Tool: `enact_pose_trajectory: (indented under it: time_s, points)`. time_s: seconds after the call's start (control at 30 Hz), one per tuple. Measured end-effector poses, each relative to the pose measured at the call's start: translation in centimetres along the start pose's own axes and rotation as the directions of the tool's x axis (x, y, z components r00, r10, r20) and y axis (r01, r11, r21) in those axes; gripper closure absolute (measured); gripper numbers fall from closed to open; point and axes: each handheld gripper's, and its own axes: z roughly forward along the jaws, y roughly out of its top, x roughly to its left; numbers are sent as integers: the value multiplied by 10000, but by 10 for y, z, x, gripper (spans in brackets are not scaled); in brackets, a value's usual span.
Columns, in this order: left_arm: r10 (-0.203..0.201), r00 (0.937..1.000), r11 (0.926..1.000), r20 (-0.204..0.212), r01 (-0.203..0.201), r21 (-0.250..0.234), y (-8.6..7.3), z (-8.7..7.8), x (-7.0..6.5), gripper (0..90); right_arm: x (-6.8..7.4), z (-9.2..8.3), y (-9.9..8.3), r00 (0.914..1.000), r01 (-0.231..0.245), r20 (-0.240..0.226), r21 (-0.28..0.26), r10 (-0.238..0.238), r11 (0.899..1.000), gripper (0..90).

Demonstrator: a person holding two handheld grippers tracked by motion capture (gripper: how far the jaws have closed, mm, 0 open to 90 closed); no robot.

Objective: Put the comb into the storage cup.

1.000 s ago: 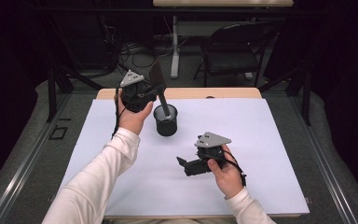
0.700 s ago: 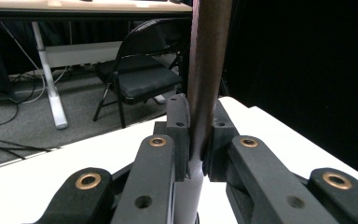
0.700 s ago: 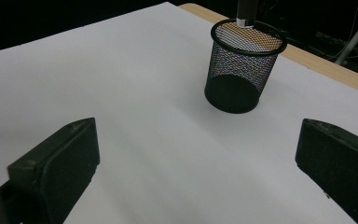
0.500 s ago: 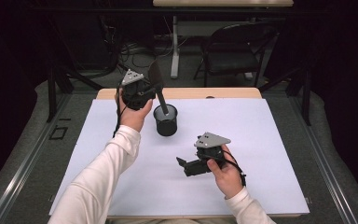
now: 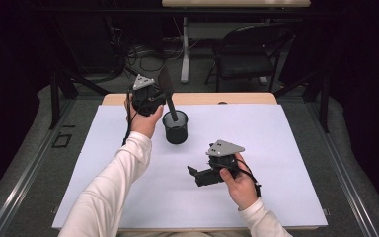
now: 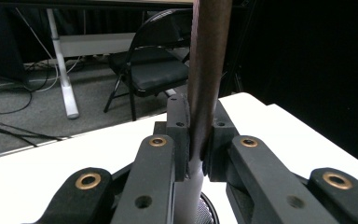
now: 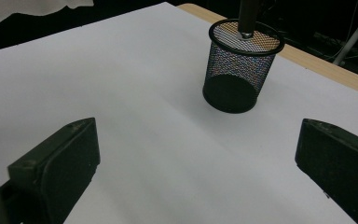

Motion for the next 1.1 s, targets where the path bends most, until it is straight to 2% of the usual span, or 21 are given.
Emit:
enact_pose_trajectory:
  time_s: [0.5, 0.9, 1.1]
  points:
    - [-12, 10000, 9997, -67, 13, 238, -6, 10, -5, 834, 0, 0, 0, 10000, 16, -3, 51, -16, 10000, 0]
    - [-252, 9996, 9986, -151, 258, 452, -13, 17, -2, 834, 1, 1, -1, 10000, 20, 3, 79, -20, 10000, 0]
    - [-535, 9985, 9970, -131, 542, 547, -17, 20, 0, 834, 1, 1, -1, 10000, 22, -5, 82, -22, 10000, 0]
